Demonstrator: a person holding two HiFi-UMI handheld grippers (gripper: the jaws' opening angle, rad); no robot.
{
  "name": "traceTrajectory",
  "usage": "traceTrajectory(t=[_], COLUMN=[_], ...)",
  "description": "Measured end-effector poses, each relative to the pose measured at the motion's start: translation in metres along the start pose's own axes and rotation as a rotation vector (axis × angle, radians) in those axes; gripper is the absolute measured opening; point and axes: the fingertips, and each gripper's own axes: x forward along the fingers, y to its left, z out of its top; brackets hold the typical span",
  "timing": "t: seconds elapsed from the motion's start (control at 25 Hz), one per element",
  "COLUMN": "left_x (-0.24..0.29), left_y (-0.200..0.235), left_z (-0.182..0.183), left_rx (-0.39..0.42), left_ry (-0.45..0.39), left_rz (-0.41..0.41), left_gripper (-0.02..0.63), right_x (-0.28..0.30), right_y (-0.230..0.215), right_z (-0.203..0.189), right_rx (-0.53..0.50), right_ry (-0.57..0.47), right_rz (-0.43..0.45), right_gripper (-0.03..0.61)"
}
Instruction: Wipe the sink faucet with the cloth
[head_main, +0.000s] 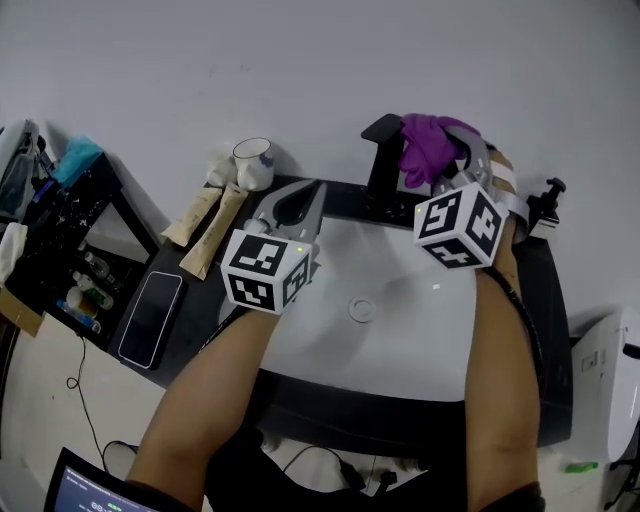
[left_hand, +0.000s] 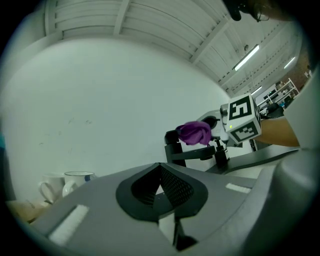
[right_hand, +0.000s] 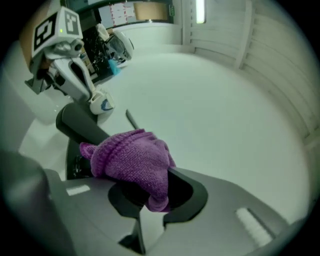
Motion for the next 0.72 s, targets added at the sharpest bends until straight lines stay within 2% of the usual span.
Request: traceTrajectory(t=[0.16, 0.48, 0.52, 0.72], left_x=[0.0, 0.0, 0.0, 0.0], left_y=[0.0, -0.005, -0.006, -0.008], left_z=[0.0, 0.005, 0.005, 0.005], left_rx=[-0.003, -0.009, -0.009, -0.014], left_ry=[-0.002, -0.019, -0.021, -0.023], left_rz=[-0.003, -0.021, -0.023, -0.028], left_gripper=[0.017, 0.017, 0.017, 0.017], right_x=[0.013, 0.014, 0.014, 0.015], right_y=[0.046, 0.152, 0.16, 0.161], right_z=[-0.026, -0.058, -0.058, -0.059], right_rx=[-0.013, -0.154, -0.164, -0.095], right_ry=[0.088, 0.12, 0.116, 0.137], right_rz=[0.122, 0.414, 0.432, 0.429], right_gripper=[0.057, 0.057, 0.036, 0.049])
